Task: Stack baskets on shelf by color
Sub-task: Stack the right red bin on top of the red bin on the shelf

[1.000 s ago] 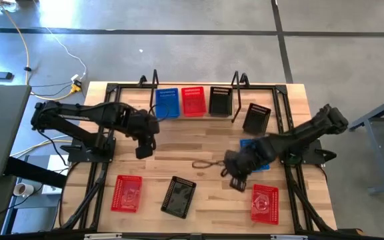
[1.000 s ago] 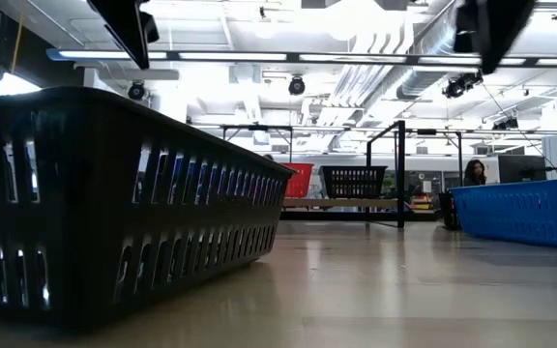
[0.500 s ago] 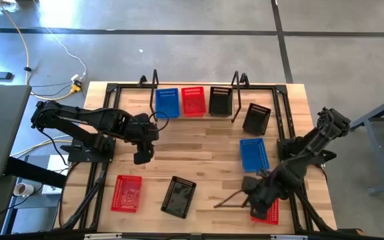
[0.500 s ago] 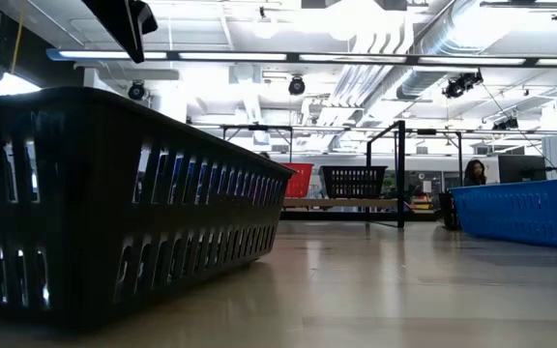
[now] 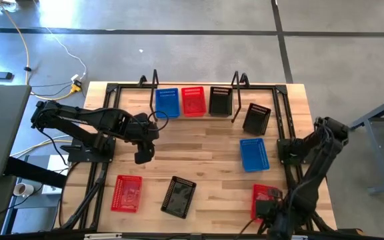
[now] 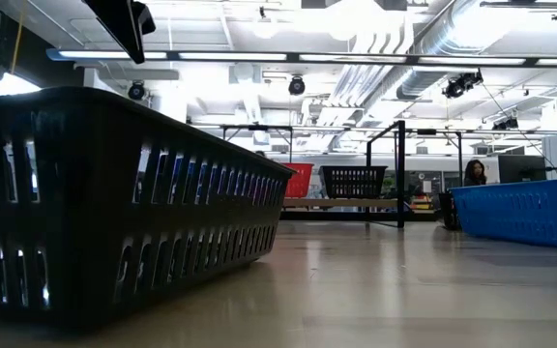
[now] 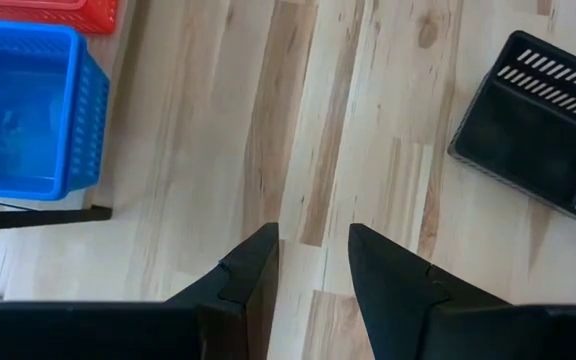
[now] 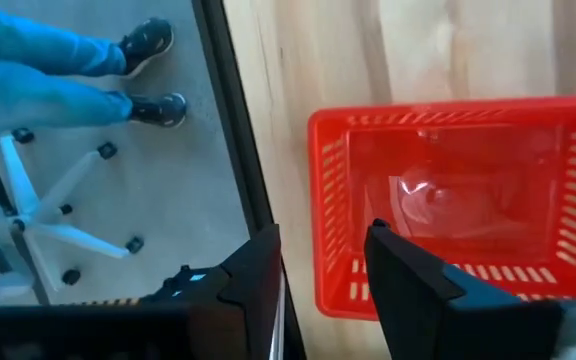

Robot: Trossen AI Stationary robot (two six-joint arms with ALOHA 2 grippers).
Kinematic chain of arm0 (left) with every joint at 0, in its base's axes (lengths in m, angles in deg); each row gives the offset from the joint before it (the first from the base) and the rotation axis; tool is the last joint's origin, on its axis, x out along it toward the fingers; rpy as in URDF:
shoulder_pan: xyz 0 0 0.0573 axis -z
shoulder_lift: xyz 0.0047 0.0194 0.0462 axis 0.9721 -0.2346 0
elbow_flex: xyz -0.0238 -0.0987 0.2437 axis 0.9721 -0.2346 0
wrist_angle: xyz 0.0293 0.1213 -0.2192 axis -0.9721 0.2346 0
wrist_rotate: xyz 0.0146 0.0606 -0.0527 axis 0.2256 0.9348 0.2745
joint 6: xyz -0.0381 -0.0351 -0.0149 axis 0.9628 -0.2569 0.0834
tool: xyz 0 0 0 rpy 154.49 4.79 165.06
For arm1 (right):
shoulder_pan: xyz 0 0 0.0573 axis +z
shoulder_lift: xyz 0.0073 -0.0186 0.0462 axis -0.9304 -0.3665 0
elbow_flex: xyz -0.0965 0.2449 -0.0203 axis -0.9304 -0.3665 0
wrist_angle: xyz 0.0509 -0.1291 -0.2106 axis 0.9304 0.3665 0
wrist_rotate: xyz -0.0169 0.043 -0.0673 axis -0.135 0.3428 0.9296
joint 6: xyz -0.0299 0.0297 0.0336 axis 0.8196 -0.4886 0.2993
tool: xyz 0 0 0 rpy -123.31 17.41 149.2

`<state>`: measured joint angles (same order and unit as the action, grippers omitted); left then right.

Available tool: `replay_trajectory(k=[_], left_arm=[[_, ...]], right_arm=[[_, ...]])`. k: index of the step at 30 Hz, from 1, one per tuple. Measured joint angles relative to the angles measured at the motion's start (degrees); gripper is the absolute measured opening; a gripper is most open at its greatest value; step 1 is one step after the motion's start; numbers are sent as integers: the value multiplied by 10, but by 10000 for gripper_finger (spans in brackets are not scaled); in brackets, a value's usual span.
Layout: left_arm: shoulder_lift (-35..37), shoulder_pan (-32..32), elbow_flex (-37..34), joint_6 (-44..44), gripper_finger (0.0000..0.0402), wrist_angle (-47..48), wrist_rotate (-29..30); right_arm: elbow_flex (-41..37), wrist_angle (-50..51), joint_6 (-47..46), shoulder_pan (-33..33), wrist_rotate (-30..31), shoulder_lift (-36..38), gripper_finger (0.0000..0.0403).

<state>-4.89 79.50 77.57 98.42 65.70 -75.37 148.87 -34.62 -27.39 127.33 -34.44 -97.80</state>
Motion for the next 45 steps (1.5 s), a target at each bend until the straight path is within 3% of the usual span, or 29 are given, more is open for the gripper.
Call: replay_trajectory(k=[12,25,29,34,45], left_arm=[[0,0,0,9,115,0,0],[0,0,0,10,115,0,0],[0,0,0,10,115,0,1],[0,0,0,10,115,0,2],[0,0,0,10,115,0,2]], right_arm=[[0,-25,-10,13,0,-68,134],[0,-39,-27,13,-46,-141,131],[0,-41,-36,13,-67,-154,98],[2,-60,-35,5,-76,-155,13],[77,-81,40,-35,-49,-155,1]])
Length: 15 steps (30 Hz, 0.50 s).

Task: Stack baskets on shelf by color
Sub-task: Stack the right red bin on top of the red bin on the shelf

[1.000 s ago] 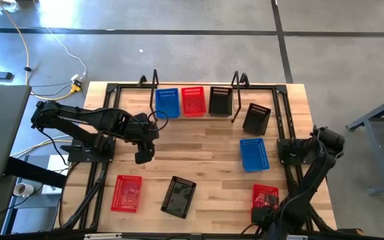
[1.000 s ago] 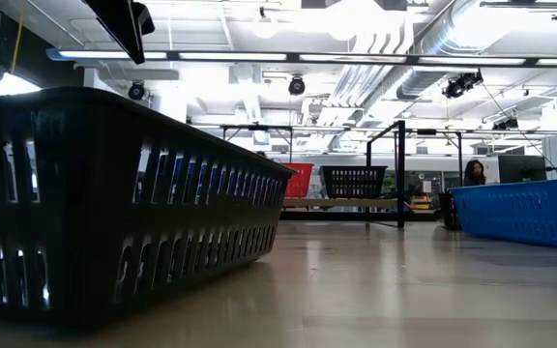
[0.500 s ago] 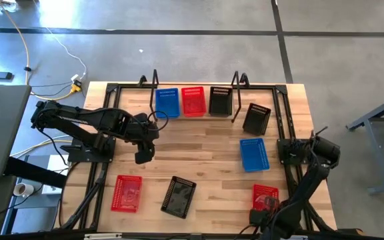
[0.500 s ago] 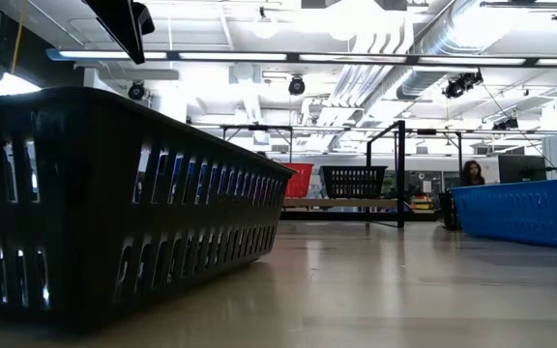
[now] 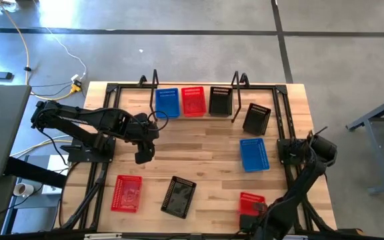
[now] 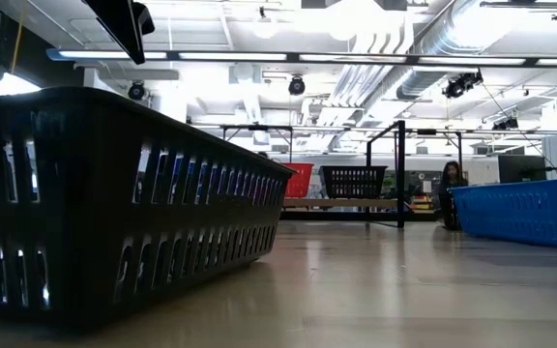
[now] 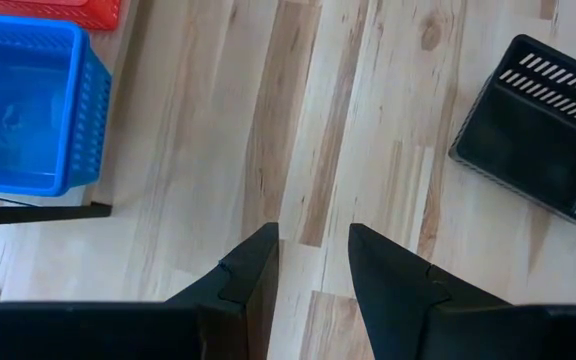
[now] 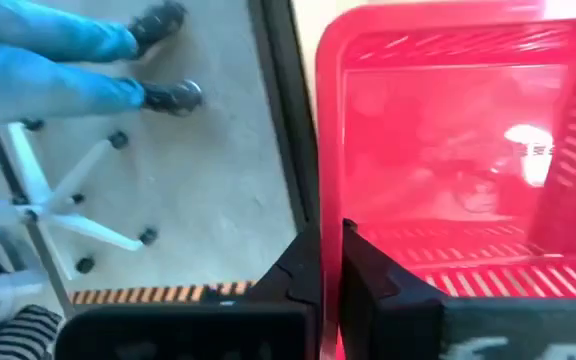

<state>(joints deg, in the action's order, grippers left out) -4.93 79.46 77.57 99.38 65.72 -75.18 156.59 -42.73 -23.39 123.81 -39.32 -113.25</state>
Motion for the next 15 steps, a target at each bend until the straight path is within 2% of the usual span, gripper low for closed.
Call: replay_trajectory(k=[15], left_arm=[[0,0,0,-9,115,0,0]], right_arm=[[82,6,154,-112,69,0,0]])
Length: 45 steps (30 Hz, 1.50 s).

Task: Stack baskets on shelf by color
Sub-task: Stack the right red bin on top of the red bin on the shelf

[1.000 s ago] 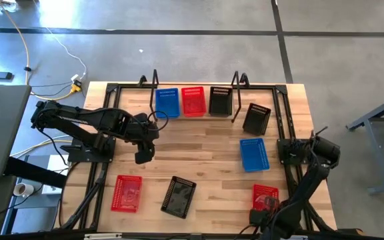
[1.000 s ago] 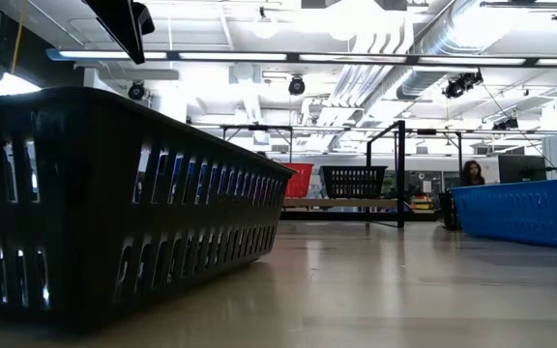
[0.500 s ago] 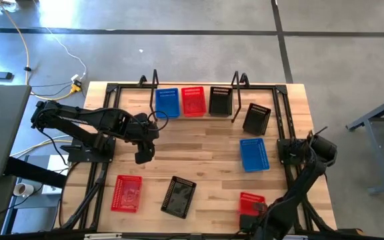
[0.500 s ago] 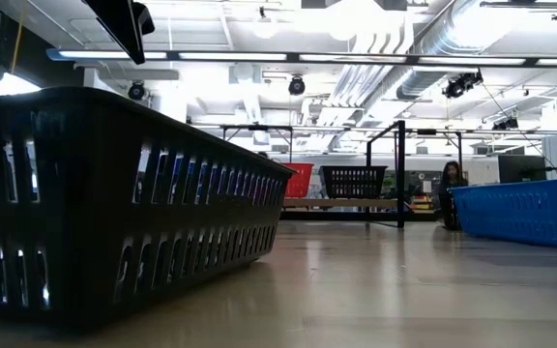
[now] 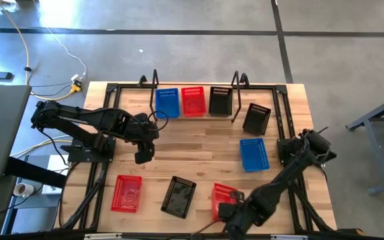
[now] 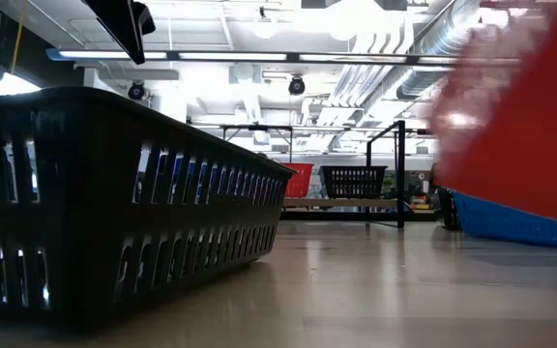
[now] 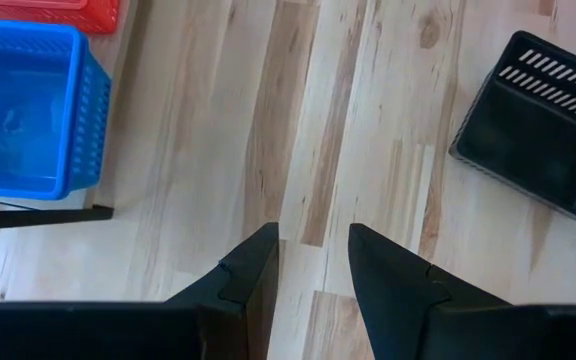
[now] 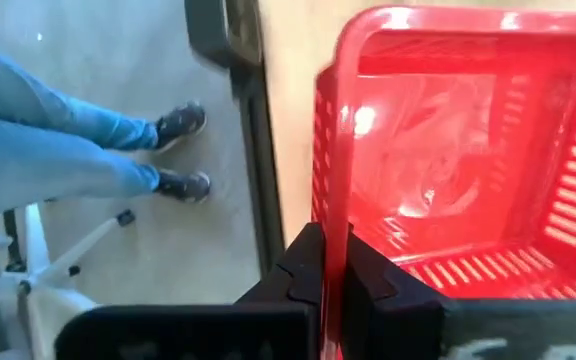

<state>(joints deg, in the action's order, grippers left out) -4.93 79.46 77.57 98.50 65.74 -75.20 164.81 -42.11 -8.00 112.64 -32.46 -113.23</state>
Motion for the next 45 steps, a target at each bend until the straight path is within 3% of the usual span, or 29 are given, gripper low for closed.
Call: replay_trajectory(k=[10,20,30,37,45], left_arm=[[0,-27,0,3,115,0,0],[0,-97,0,2,115,0,36],[0,-171,0,3,115,0,37],[0,-202,0,0,115,0,37],[0,-220,0,-1,115,0,28]], right_arm=[[38,18,151,-91,8,0,0],[88,82,335,-202,9,0,0],[126,153,495,-335,13,0,0],[127,153,593,-410,14,0,0],[127,131,684,-475,62,0,0]])
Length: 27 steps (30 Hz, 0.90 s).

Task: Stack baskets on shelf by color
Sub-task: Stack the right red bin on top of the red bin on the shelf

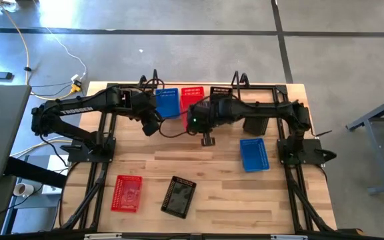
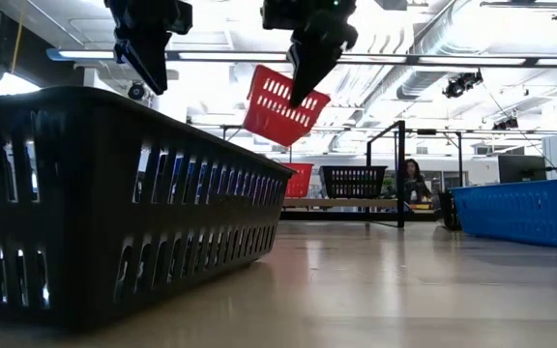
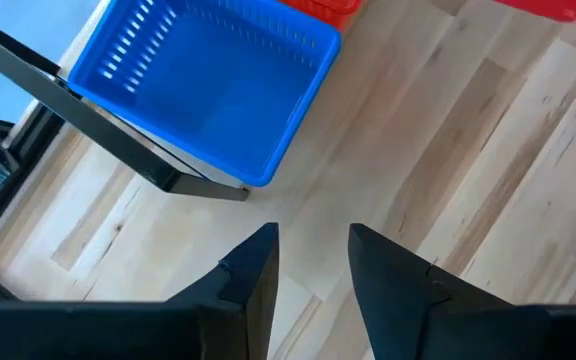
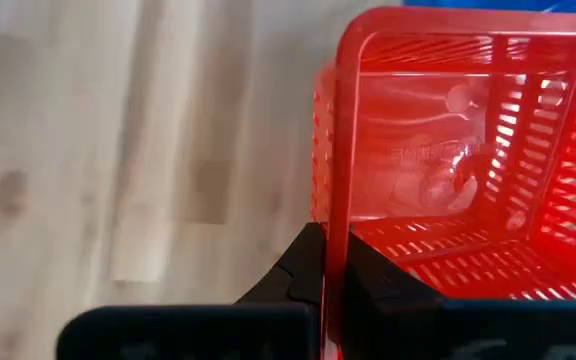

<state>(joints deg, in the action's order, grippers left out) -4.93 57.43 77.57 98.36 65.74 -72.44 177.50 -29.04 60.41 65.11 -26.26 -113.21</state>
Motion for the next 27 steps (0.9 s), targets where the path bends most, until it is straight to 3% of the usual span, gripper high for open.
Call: replay_trajectory(k=[13,27], left_arm=[[0,-2,0,1,115,0,-1],[0,-2,0,32,115,0,0]], right_arm=[[0,-79,107,-81,105,0,0],[0,-78,103,-116,17,-2,0]])
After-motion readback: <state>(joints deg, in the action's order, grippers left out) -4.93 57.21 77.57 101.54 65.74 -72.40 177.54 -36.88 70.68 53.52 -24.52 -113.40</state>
